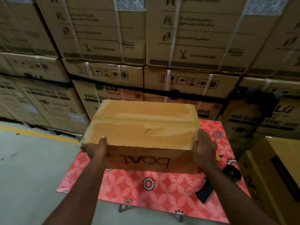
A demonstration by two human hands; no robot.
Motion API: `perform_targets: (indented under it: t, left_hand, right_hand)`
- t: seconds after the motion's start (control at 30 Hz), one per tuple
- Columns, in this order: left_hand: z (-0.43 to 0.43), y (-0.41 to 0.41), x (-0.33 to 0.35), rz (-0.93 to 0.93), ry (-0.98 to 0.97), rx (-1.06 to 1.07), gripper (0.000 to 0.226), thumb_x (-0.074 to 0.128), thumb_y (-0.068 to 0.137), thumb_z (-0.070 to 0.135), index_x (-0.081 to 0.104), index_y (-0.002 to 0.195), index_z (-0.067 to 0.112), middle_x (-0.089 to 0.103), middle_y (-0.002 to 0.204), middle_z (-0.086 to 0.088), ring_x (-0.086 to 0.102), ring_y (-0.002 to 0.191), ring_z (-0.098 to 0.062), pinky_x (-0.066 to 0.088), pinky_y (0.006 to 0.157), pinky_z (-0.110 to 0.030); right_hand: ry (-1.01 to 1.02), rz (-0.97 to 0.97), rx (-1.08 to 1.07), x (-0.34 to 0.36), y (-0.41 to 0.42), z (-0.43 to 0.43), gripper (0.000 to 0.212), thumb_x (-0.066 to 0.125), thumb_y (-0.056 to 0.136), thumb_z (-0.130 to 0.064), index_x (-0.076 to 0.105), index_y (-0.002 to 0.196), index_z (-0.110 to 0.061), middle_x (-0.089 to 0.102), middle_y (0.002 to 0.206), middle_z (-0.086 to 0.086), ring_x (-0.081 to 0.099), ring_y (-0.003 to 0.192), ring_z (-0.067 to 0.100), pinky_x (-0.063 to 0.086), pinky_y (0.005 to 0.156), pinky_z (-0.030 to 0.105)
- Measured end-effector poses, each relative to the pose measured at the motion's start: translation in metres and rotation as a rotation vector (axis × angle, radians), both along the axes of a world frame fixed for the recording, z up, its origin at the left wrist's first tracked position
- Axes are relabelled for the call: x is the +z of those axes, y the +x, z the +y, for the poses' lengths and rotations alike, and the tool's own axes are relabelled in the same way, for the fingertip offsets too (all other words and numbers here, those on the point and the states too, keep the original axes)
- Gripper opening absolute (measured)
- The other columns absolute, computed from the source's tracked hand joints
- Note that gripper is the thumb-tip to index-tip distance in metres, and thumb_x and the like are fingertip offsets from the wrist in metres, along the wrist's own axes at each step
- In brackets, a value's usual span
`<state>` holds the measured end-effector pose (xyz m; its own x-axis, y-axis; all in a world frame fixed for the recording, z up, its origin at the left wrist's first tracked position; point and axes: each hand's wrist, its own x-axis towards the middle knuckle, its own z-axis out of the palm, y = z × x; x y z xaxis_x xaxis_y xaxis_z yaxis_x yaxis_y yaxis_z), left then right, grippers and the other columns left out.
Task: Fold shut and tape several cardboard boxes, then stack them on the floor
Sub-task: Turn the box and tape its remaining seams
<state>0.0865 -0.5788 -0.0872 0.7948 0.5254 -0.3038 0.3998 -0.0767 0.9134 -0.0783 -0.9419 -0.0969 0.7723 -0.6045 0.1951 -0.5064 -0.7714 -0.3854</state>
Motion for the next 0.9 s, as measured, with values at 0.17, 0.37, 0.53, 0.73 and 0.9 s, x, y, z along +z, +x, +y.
perform_targets:
  t: [0.17, 0.37, 0.53, 0.73, 0.9]
  left_hand:
    - [0.038, 0.024, 0.011, -0.095, 0.171, -0.125, 0.083, 0.074, 0.091, 0.032, 0.032, 0.154, -0.001, 0.037, 0.155, -0.026, 0.041, 0.139, -0.04, 0.036, 0.11, -0.041]
    - [0.058, 0.035, 0.005, -0.202, 0.291, -0.276, 0.049, 0.067, 0.096, 0.039, 0.063, 0.134, 0.007, 0.065, 0.125, -0.024, 0.058, 0.117, -0.043, 0.045, 0.095, -0.044]
    - [0.031, -0.011, -0.012, -0.247, 0.062, -0.218, 0.039, 0.063, 0.098, 0.033, 0.063, 0.133, 0.017, 0.068, 0.117, -0.009, 0.063, 0.107, -0.03, 0.048, 0.088, -0.041]
    - [-0.009, -0.094, -0.016, -0.206, -0.169, -0.267, 0.045, 0.067, 0.096, 0.026, 0.048, 0.136, 0.016, 0.06, 0.123, -0.002, 0.059, 0.107, -0.023, 0.046, 0.087, -0.035]
    - [0.014, -0.069, -0.018, -0.192, -0.199, -0.476, 0.046, 0.068, 0.094, 0.024, 0.052, 0.137, 0.023, 0.066, 0.125, 0.004, 0.063, 0.113, -0.019, 0.051, 0.096, -0.043]
  right_hand:
    - [-0.013, 0.017, -0.194, -0.007, 0.008, 0.081, 0.06, 0.039, 0.099, -0.042, 0.043, 0.148, -0.009, 0.027, 0.164, 0.017, 0.019, 0.153, 0.034, 0.006, 0.118, 0.066]
    - [0.074, -0.007, -0.052, -0.02, 0.026, 0.166, 0.083, 0.012, 0.096, -0.069, 0.017, 0.161, -0.016, -0.004, 0.17, 0.012, -0.024, 0.153, 0.031, -0.008, 0.121, 0.053]
    - [0.114, -0.101, -0.08, -0.018, 0.044, 0.1, 0.065, 0.037, 0.102, -0.055, 0.035, 0.154, -0.015, 0.011, 0.168, 0.012, -0.009, 0.156, 0.031, 0.013, 0.123, 0.057]
    - [0.168, 0.06, -0.234, 0.013, 0.074, 0.121, 0.071, 0.046, 0.1, -0.043, 0.027, 0.157, -0.004, 0.008, 0.168, 0.017, -0.001, 0.156, 0.033, 0.013, 0.123, 0.054]
    - [0.112, 0.179, 0.115, 0.019, 0.062, 0.249, 0.075, 0.026, 0.099, -0.054, 0.01, 0.161, -0.014, -0.008, 0.17, 0.012, -0.016, 0.155, 0.033, 0.005, 0.116, 0.072]
